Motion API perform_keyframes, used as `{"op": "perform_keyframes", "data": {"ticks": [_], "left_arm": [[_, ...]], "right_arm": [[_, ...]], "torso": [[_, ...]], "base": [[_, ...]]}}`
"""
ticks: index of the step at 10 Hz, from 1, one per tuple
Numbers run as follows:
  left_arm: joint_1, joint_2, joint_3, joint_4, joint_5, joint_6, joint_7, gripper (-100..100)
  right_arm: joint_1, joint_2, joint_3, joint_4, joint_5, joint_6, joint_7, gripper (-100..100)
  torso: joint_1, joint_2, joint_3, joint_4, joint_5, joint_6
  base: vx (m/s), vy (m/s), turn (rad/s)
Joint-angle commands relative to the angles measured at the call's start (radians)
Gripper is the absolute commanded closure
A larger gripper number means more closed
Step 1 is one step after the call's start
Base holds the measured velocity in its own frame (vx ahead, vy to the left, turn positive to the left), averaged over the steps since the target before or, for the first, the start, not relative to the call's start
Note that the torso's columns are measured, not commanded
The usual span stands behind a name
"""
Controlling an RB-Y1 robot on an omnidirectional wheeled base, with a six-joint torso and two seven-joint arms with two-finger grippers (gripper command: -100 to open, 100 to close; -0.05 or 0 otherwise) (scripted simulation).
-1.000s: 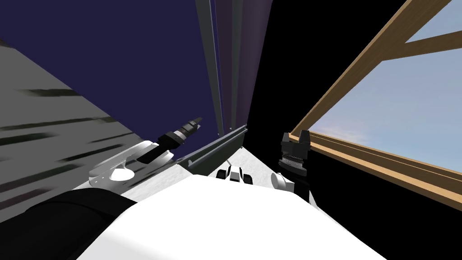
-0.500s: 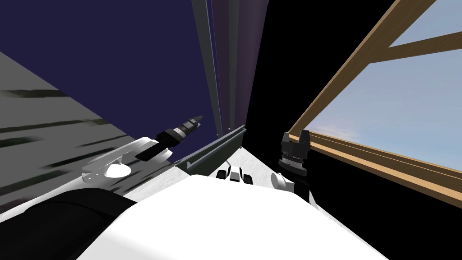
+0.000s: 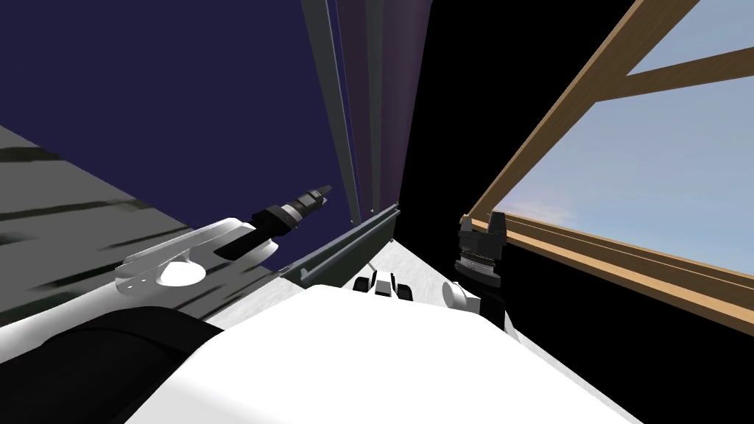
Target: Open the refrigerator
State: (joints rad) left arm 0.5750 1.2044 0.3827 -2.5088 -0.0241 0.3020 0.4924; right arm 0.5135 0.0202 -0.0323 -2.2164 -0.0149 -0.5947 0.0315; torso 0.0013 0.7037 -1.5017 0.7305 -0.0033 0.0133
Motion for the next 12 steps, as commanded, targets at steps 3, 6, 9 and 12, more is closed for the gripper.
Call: {"op": "perform_keyframes", "data": {"ticks": [3, 6, 9, 12], "left_arm": [[-0.016, 0.101, 0.04, -0.06, -0.004, 0.067, 0.038, -100], [-0.031, 0.116, 0.024, -0.083, -0.012, 0.081, 0.043, -100], [-0.029, 0.129, 0.037, -0.095, -0.003, 0.091, 0.051, 100], [-0.042, 0.147, 0.028, -0.1, 0.001, 0.032, 0.058, 100]], "right_arm": [[0.0, 0.0, 0.0, 0.0, 0.0, 0.0, 0.0, 0], [0.0, 0.0, 0.0, 0.0, 0.0, 0.0, 0.0, 0], [0.0, 0.0, 0.0, 0.0, 0.0, 0.0, 0.0, 0], [-0.001, 0.0, 0.0, 0.0, 0.0, 0.0, 0.0, 0]], "torso": [[0.001, 0.014, 0.011, 0.001, 0.003, -0.007], [-0.001, 0.032, 0.024, 0.007, 0.003, -0.013], [-0.001, 0.031, 0.023, 0.006, 0.003, -0.012], [-0.003, 0.041, 0.031, 0.006, 0.006, -0.01]], "base": [[0.044, 0.008, -0.061], [0.021, 0.006, -0.032], [0.05, -0.024, 0.011], [-0.157, 0.06, -0.166]]}}
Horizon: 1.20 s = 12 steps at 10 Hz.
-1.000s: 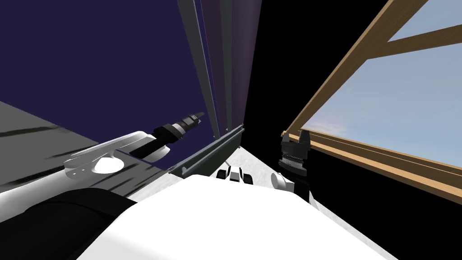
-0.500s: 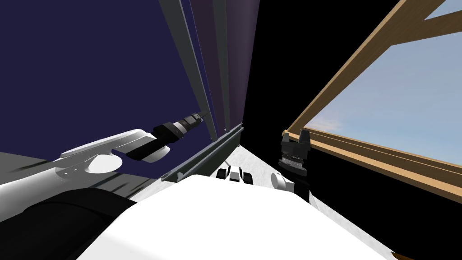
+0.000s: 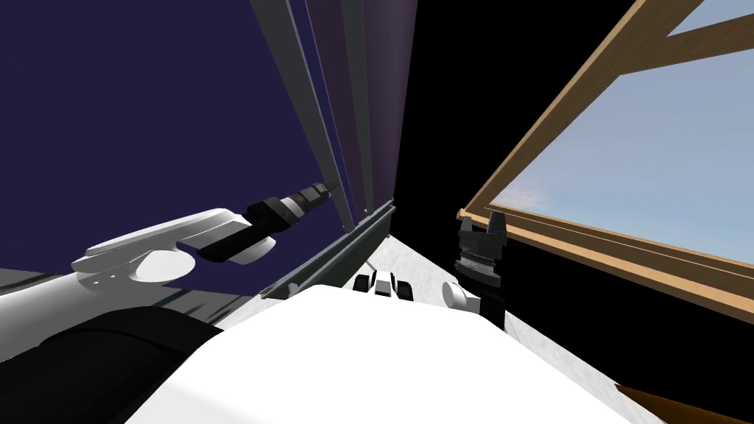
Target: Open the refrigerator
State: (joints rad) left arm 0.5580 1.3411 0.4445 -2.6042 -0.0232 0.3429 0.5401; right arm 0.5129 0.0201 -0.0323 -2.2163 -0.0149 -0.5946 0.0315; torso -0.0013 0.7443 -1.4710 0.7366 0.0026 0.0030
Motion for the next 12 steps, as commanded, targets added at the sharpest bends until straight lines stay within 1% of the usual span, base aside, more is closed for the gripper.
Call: {"op": "perform_keyframes", "data": {"ticks": [1, 3, 6, 7, 8, 9, 10, 12], "left_arm": [[-0.033, 0.022, -0.041, -0.006, 0.004, -0.047, 0.016, 100], [-0.041, 0.034, -0.047, -0.008, 0.008, -0.085, 0.022, 100], [-0.052, 0.051, -0.057, -0.011, 0.013, -0.142, 0.031, 100], [-0.052, 0.05, -0.061, -0.009, 0.008, -0.128, 0.022, 100], [-0.057, 0.059, -0.071, -0.01, 0.004, -0.168, 0.029, 100], [-0.059, 0.062, -0.072, -0.009, 0.003, -0.186, 0.033, 100], [-0.061, 0.065, -0.074, -0.009, 0.002, -0.204, 0.037, 100], [-0.065, 0.07, -0.076, -0.008, 0.0, -0.239, 0.046, 100]], "right_arm": [[0.0, 0.0, 0.0, 0.0, 0.0, 0.0, 0.0, 0], [0.0, 0.0, 0.0, 0.0, 0.0, 0.0, 0.0, 0], [0.0, 0.0, 0.0, 0.0, 0.0, 0.0, 0.0, 0], [0.0, 0.0, 0.0, 0.0, 0.0, 0.0, 0.0, 0], [0.0, 0.0, 0.0, 0.0, 0.0, 0.0, 0.0, 0], [0.0, 0.0, 0.0, 0.0, 0.0, 0.0, 0.0, 0], [0.0, 0.0, 0.0, 0.0, 0.0, 0.0, 0.0, 0], [0.0, 0.0, 0.0, 0.0, 0.0, 0.0, 0.0, 0]], "torso": [[-0.001, -0.001, 0.0, 0.001, 0.0, -0.005], [-0.001, -0.001, -0.002, 0.001, -0.002, -0.003], [0.002, -0.005, -0.007, 0.004, -0.003, -0.006], [0.001, -0.006, -0.007, 0.003, -0.002, -0.003], [0.001, -0.01, -0.009, 0.003, -0.003, -0.005], [0.001, -0.009, -0.008, 0.001, -0.003, 0.0], [-0.002, -0.005, -0.005, 0.001, -0.003, 0.001], [0.001, 0.0, 0.0, 0.003, -0.002, -0.005]], "base": [[-0.179, 0.007, -0.168], [-0.233, 0.042, -0.167], [-0.17, 0.025, -0.132], [-0.074, 0.008, -0.045], [-0.113, 0.064, -0.242], [-0.201, 0.105, -0.349], [-0.223, 0.096, -0.244], [-0.221, 0.095, -0.194]]}}
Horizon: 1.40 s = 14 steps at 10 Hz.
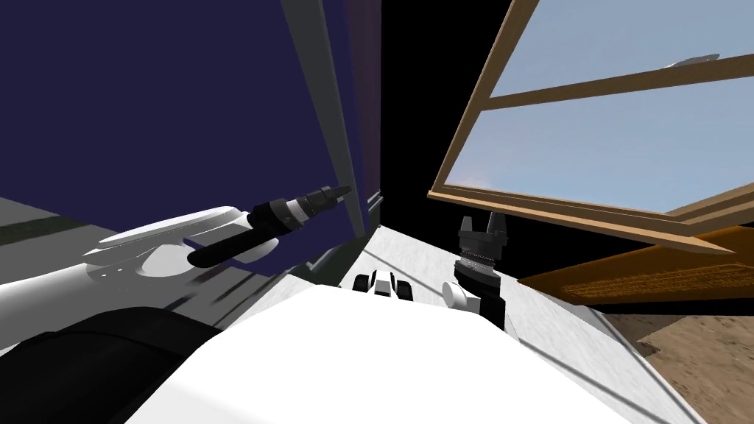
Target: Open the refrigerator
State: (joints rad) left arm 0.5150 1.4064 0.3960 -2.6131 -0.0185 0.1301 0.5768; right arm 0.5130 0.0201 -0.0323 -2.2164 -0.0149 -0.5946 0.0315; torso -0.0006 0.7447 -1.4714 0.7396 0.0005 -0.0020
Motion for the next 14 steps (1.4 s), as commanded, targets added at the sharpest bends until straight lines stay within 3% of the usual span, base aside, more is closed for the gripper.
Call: {"op": "perform_keyframes", "data": {"ticks": [1, 4, 5, 6, 13, 14], "left_arm": [[-0.024, 0.008, -0.029, 0.002, -0.005, -0.044, 0.014, 100], [-0.029, 0.016, -0.033, 0.003, -0.008, -0.097, 0.026, 100], [-0.024, 0.017, -0.033, 0.005, -0.011, -0.089, 0.016, 100], [-0.022, 0.023, -0.036, 0.002, -0.013, -0.138, 0.02, 100], [-0.026, 0.034, -0.037, 0.0, -0.013, -0.287, 0.037, 100], [-0.035, 0.068, 0.006, -0.001, 0.007, -0.264, 0.065, -100]], "right_arm": [[0.0, 0.0, 0.0, 0.0, 0.0, 0.0, 0.0, 0], [0.0, 0.0, 0.0, 0.0, 0.0, 0.0, 0.0, 0], [0.0, 0.0, 0.0, 0.0, 0.0, 0.0, 0.0, 0], [0.001, 0.0, 0.0, 0.0, 0.0, 0.0, 0.0, 0], [0.0, 0.0, 0.0, 0.0, 0.0, 0.0, 0.0, 0], [0.0, 0.0, 0.0, 0.0, 0.0, 0.0, 0.0, 0]], "torso": [[0.003, -0.001, -0.001, 0.0, 0.001, -0.001], [0.001, -0.005, -0.007, 0.0, -0.001, 0.0], [0.0, -0.005, -0.006, 0.001, -0.001, 0.001], [0.0, -0.009, -0.008, 0.001, -0.001, -0.001], [0.002, -0.001, -0.005, 0.002, -0.001, -0.001], [0.001, -0.001, -0.005, 0.002, -0.001, 0.0]], "base": [[-0.214, 0.045, -0.206], [-0.185, 0.057, -0.204], [-0.089, 0.029, -0.074], [-0.149, 0.055, -0.184], [-0.181, 0.091, -0.186], [-0.073, 0.047, 0.027]]}}
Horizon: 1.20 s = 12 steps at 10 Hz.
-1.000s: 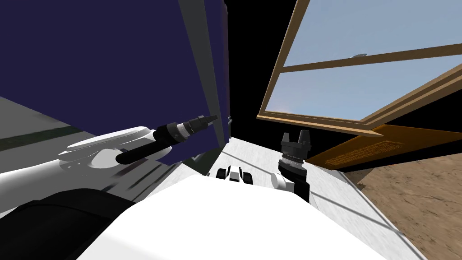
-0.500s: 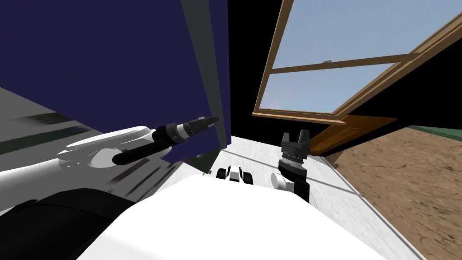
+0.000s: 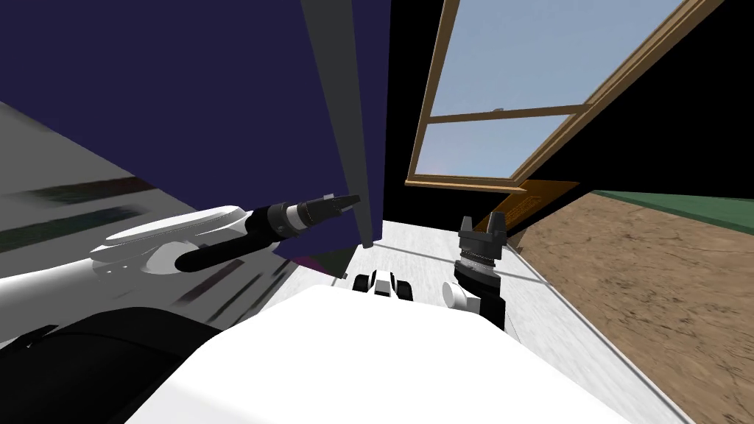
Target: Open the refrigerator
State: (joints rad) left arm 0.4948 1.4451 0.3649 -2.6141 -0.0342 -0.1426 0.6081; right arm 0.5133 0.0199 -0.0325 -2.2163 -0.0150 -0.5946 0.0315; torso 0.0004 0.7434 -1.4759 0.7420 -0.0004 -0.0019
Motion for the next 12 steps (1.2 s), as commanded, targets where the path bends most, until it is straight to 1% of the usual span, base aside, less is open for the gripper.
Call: {"op": "perform_keyframes", "data": {"ticks": [1, 3, 5, 6, 9, 10, 11, 12], "left_arm": [[-0.022, 0.044, 0.055, 0.0, 0.033, 0.013, 0.05, -100], [-0.036, 0.074, 0.092, -0.001, 0.056, 0.022, 0.083, -100], [-0.05, 0.103, 0.128, -0.001, 0.078, 0.03, 0.116, -100], [-0.05, 0.103, 0.128, -0.001, 0.078, 0.03, 0.116, -100], [-0.072, 0.147, 0.183, -0.001, 0.112, 0.043, 0.166, -100], [-0.058, 0.137, 0.18, 0.001, 0.104, 0.039, 0.155, -100], [-0.057, 0.139, 0.183, 0.001, 0.105, 0.039, 0.159, 0], [-0.057, 0.139, 0.182, 0.002, 0.105, 0.04, 0.159, 0]], "right_arm": [[0.0, 0.0, 0.0, 0.0, 0.0, 0.0, 0.0, 0], [0.001, 0.0, 0.0, 0.0, 0.0, 0.0, 0.0, 0], [0.001, 0.0, 0.0, 0.0, 0.0, 0.0, 0.0, 0], [0.001, 0.0, 0.0, 0.0, 0.0, 0.0, 0.0, 0], [0.001, 0.0, 0.0, 0.0, 0.0, 0.0, 0.0, 0], [0.001, 0.0, 0.0, 0.0, 0.0, 0.0, 0.0, 0], [0.0, 0.0, 0.0, 0.0, 0.0, 0.0, 0.0, 0], [0.0, 0.0, 0.0, 0.0, 0.0, 0.0, 0.0, 0]], "torso": [[-0.002, -0.007, -0.003, -0.003, 0.0, 0.0], [-0.002, -0.017, -0.009, -0.006, -0.001, 0.003], [-0.001, -0.011, -0.005, -0.005, 0.0, 0.003], [0.0, -0.007, -0.002, -0.004, 0.0, 0.002], [-0.001, -0.002, 0.002, -0.002, 0.0, 0.002], [-0.001, -0.001, 0.003, -0.001, 0.0, 0.002], [-0.001, -0.001, 0.003, -0.002, 0.0, 0.002], [-0.001, -0.002, 0.002, -0.003, 0.0, 0.002]], "base": [[0.015, 0.001, 0.103], [0.029, -0.012, 0.059], [0.025, 0.004, 0.04], [0.016, 0.007, 0.01], [0.007, 0.005, 0.044], [0.008, 0.003, 0.01], [0.0, 0.0, 0.0], [0.0, 0.0, 0.0]]}}
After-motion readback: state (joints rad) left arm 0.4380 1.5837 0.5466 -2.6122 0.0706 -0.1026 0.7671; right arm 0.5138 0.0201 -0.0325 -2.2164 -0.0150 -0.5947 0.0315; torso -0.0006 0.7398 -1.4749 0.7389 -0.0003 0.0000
